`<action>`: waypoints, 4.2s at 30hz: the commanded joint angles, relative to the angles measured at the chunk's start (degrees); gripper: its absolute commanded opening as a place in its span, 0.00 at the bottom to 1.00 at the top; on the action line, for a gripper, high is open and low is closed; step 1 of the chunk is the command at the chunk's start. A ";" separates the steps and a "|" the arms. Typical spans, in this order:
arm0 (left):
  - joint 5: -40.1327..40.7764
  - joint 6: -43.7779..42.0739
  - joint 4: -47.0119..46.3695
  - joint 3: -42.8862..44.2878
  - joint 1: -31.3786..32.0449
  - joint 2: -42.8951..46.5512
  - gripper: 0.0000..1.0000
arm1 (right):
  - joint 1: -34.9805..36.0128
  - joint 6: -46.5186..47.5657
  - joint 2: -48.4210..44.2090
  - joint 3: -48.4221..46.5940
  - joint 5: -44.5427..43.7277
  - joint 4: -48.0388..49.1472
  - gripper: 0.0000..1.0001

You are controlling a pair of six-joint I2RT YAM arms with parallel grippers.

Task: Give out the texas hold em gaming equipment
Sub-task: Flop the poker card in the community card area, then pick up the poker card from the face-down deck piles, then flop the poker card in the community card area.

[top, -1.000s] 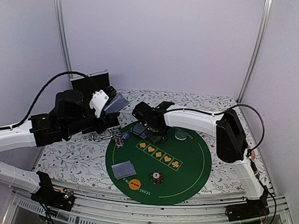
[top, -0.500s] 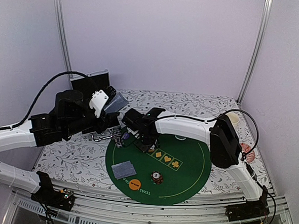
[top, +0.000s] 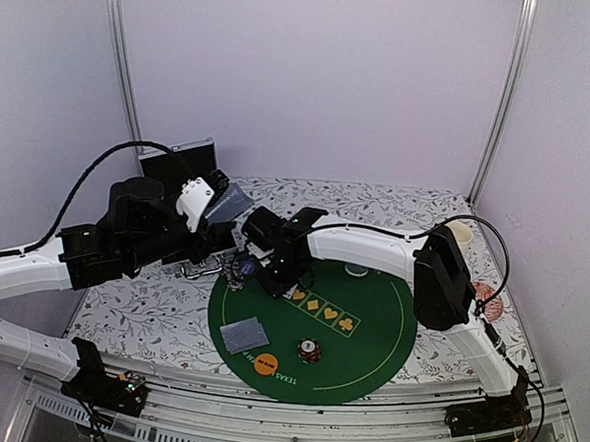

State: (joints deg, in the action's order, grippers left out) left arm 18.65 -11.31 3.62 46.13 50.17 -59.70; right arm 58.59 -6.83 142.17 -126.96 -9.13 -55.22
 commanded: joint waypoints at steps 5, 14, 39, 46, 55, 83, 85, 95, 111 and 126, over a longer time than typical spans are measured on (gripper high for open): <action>-0.73 0.34 -2.47 -0.43 -0.71 0.28 0.50 | -2.03 -1.51 0.92 -1.32 -2.33 0.54 0.02; -1.20 0.48 -2.47 -0.43 -0.86 0.11 0.50 | -1.91 -5.06 0.45 -0.03 0.35 -0.46 0.02; -2.99 0.37 -2.47 -0.58 -0.90 0.76 0.50 | -5.64 -7.99 -12.12 9.55 15.44 10.95 0.55; -6.48 -0.06 -2.32 -0.52 -0.82 0.60 0.50 | -11.25 -6.12 -28.08 23.76 19.35 18.52 0.97; -15.86 -0.56 -1.19 -0.43 -0.69 0.25 0.50 | -12.46 -1.33 -42.16 34.42 42.27 40.66 0.99; -19.14 -1.09 -0.89 -0.59 -0.19 0.29 0.50 | -9.87 -0.78 -33.16 22.96 37.67 29.16 0.78; -19.10 -1.14 -0.89 -0.60 -0.24 0.28 0.50 | -9.82 -0.69 -33.10 22.77 38.54 28.97 0.72; -18.56 -1.10 -0.90 -0.60 -0.20 -0.03 0.50 | -9.89 -0.20 -35.20 22.92 38.95 28.09 0.35; -17.33 -1.00 -0.90 -0.52 -0.23 -0.17 0.50 | -11.38 0.16 -40.17 24.47 37.34 25.87 0.02; -6.44 -0.55 -1.40 -0.25 -0.36 -0.64 0.50 | -12.09 -0.51 -44.01 31.57 -13.50 12.69 0.01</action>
State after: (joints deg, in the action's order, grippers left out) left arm 7.44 -11.97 4.54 45.95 50.06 -60.40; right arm 46.06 -6.63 94.11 -98.96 -1.74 -34.74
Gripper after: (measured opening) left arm 0.502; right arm 0.017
